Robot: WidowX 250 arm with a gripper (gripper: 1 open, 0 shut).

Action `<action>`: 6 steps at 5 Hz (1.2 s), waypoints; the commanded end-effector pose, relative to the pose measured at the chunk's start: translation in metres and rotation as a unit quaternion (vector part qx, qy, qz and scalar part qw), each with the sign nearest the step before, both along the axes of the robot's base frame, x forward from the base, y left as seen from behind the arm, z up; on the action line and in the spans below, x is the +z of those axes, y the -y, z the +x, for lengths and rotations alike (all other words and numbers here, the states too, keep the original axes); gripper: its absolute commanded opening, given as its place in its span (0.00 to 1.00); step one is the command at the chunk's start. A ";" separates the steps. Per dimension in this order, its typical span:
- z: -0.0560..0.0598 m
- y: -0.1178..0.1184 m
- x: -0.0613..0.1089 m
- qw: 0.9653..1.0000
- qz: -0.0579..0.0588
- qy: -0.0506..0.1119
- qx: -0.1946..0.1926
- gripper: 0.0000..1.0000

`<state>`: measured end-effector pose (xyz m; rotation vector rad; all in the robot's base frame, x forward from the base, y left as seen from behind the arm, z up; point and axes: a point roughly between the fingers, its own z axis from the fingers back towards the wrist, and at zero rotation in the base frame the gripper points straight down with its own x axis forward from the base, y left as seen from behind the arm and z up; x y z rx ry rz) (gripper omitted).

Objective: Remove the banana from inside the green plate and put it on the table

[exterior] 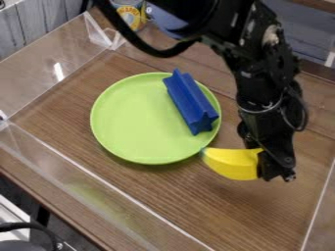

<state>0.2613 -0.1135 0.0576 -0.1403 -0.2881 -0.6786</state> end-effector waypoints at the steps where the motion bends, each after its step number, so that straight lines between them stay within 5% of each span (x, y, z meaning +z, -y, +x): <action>1: 0.014 0.008 0.012 1.000 -0.008 0.027 -0.004 0.00; 2: 0.010 0.004 0.008 1.000 -0.008 0.026 -0.011 1.00; 3: 0.010 -0.002 0.012 0.999 0.000 0.028 -0.021 0.00; 4: 0.015 0.000 0.013 0.999 -0.001 0.024 -0.048 1.00; 6: 0.024 -0.002 -0.004 0.996 -0.002 0.016 -0.082 1.00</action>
